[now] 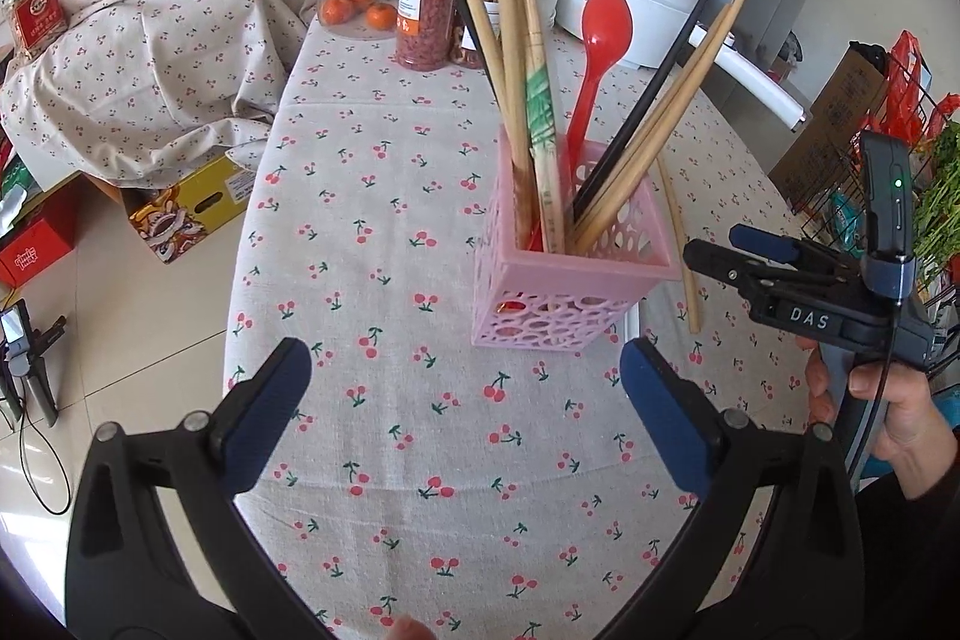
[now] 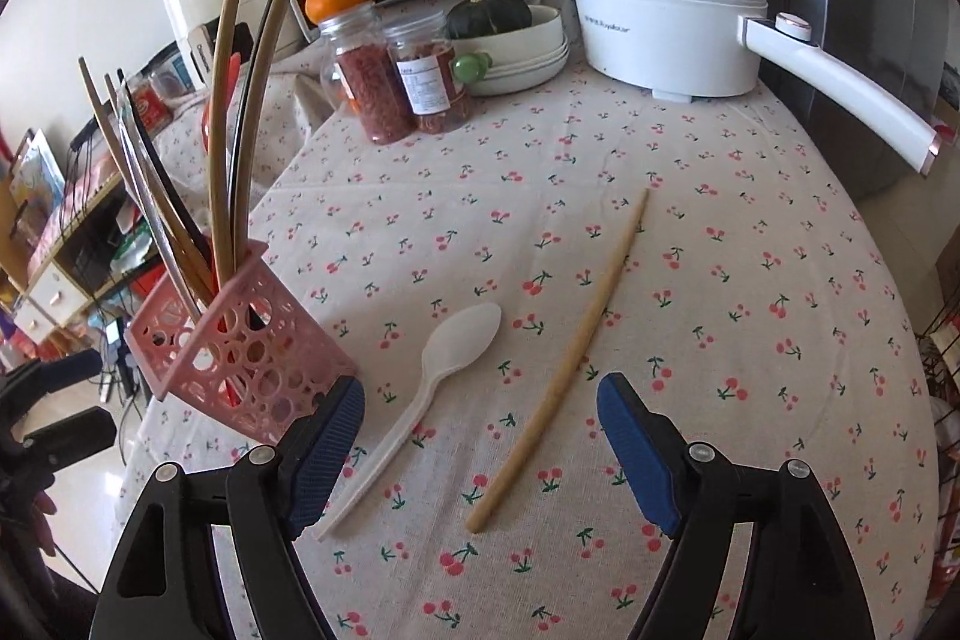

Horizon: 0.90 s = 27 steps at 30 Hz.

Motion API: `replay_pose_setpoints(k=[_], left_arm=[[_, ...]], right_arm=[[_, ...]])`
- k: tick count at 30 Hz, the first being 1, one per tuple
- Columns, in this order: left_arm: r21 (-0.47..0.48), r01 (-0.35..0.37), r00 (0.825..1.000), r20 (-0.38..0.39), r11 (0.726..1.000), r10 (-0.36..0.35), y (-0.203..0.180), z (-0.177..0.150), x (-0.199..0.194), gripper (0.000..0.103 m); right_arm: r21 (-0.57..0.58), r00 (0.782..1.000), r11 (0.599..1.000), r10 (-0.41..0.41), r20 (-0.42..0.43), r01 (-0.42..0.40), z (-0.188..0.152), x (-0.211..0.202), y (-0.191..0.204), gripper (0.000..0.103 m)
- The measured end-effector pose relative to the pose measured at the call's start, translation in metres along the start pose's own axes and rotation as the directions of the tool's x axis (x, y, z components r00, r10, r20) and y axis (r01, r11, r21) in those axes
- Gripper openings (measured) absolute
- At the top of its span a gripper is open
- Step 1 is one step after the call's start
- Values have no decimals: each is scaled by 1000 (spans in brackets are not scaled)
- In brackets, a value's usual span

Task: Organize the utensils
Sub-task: 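Close the right gripper on the white plastic spoon while the left gripper approaches the wooden chopstick, then close the left gripper on the loose wooden chopstick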

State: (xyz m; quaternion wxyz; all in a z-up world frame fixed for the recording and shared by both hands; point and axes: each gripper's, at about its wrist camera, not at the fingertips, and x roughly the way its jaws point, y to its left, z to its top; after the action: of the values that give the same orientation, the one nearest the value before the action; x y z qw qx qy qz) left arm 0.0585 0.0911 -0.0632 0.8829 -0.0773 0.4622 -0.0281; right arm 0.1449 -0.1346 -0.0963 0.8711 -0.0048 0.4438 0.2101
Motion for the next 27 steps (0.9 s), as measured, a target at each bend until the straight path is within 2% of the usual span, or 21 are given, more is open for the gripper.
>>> replay_pose_setpoints(k=[5,15,18,22,24,25,26,27], left_arm=[[-7,12,1000,-6,1000,-12,3,1,1,102],[-9,21,1000,-18,1000,-21,6,0,3,102],[-10,22,1000,-18,1000,-22,6,0,3,102],[-6,28,1000,-12,1000,-28,5,-2,1,102],[-2,34,999,-8,999,-34,4,-2,-1,102],[1,36,999,-6,999,-36,2,-2,-2,102],[5,38,999,-3,999,-38,1,-3,-4,102],[10,40,999,0,999,-40,-1,-3,-5,102]], right_arm=[[-80,999,996,-32,-30,29,-4,21,14,81],[-137,996,989,-70,-52,63,2,53,21,80],[-152,995,986,-80,-59,70,5,61,22,74],[-184,992,979,-106,-66,92,5,69,24,56],[-188,994,979,-93,-63,80,7,69,24,37],[-182,994,981,-85,-67,72,8,69,22,20],[-175,994,983,-78,-74,64,9,70,21,9],[-167,994,985,-66,-82,51,10,69,19,9]])
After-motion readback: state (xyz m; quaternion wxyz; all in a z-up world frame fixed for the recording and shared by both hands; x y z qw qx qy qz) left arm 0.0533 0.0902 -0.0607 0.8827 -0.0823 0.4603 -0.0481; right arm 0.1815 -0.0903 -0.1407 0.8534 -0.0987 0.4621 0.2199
